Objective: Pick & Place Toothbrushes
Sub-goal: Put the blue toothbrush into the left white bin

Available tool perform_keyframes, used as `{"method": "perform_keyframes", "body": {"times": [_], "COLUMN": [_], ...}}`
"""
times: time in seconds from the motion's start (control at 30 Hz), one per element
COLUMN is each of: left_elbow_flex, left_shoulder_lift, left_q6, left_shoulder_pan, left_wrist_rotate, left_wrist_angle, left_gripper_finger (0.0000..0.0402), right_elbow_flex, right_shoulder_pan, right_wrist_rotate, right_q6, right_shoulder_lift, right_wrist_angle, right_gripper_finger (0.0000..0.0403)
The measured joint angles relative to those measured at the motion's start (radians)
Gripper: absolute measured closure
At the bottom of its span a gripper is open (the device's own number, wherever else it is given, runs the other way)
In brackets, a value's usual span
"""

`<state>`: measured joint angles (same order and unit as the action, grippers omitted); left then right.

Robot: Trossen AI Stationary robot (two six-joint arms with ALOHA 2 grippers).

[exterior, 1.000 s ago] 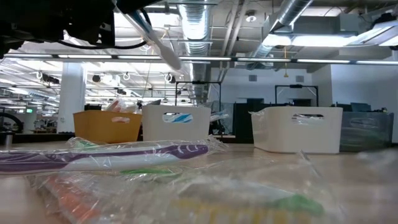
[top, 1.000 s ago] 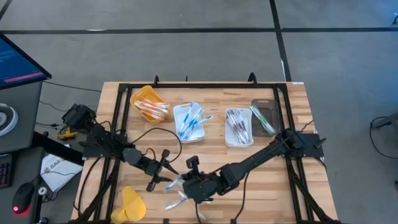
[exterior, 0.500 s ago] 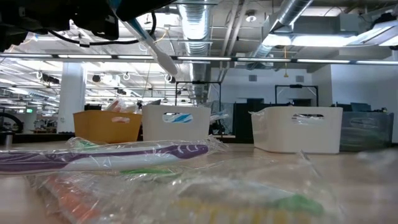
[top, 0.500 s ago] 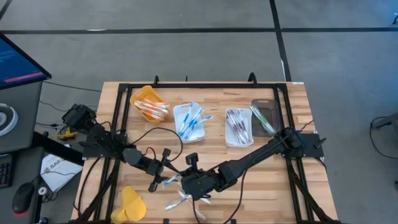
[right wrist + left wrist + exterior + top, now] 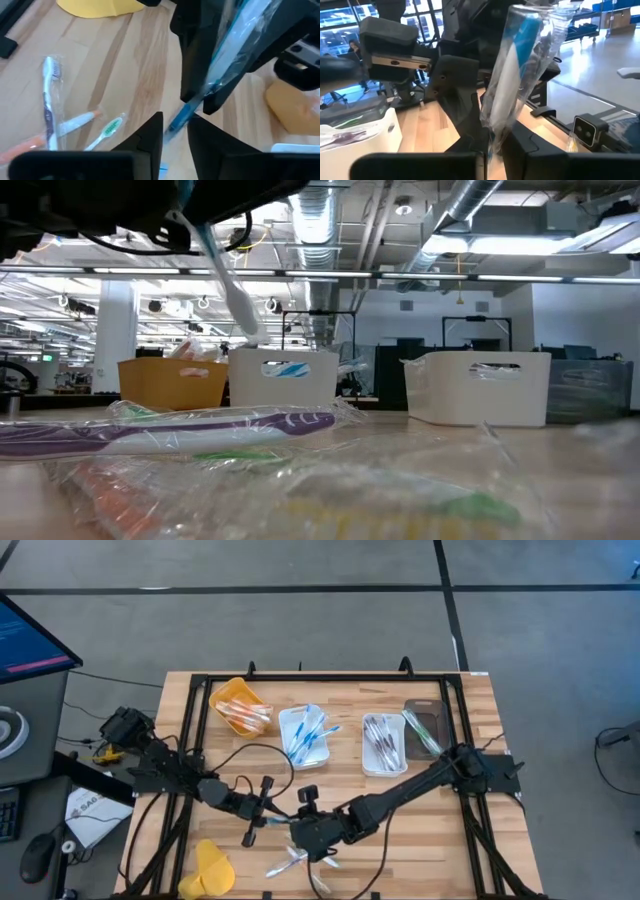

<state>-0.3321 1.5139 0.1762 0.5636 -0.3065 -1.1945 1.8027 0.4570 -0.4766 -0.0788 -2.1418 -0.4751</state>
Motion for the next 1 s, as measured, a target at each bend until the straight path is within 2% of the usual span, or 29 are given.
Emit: {"method": "perform_keyframes", "body": {"times": [0.2, 0.33, 0.57, 0.73, 0.83, 0.93, 1.0], "left_elbow_flex": [0.0, 0.0, 0.0, -0.011, -0.058, -0.143, -0.219], "left_shoulder_lift": [0.0, 0.0, 0.0, -0.008, -0.052, -0.121, -0.17], "left_q6": [-0.001, -0.001, -0.023, -0.019, -0.02, -0.067, -0.128], "left_shoulder_pan": [0.0, 0.0, 0.0, -0.011, -0.05, -0.113, -0.165], "left_wrist_rotate": [-0.001, -0.001, -0.002, -0.064, -0.064, -0.062, -0.017], "left_wrist_angle": [0.005, 0.01, 0.025, 0.042, 0.187, 0.454, 0.617], "left_gripper_finger": [0.0384, 0.0384, 0.0384, 0.0384, 0.0384, 0.0384, 0.0384], "right_elbow_flex": [0.0, 0.0, 0.0, 0.0, 0.0, 0.0, 0.0], "right_shoulder_pan": [-0.006, 0.001, 0.021, 0.079, 0.12, 0.155, 0.175], "right_wrist_rotate": [0.015, 0.009, -0.057, -0.13, -0.18, -0.23, -0.249], "right_q6": [0.017, 0.08, 0.412, 0.596, 0.694, 0.784, 0.854], "right_shoulder_lift": [0.0, 0.025, 0.129, 0.18, 0.185, 0.185, 0.185], "right_wrist_angle": [-0.031, -0.169, -0.445, -0.614, -0.703, -0.791, -0.847], "right_gripper_finger": [0.031, 0.0309, 0.0308, 0.0308, 0.0308, 0.0308, 0.0307]}}
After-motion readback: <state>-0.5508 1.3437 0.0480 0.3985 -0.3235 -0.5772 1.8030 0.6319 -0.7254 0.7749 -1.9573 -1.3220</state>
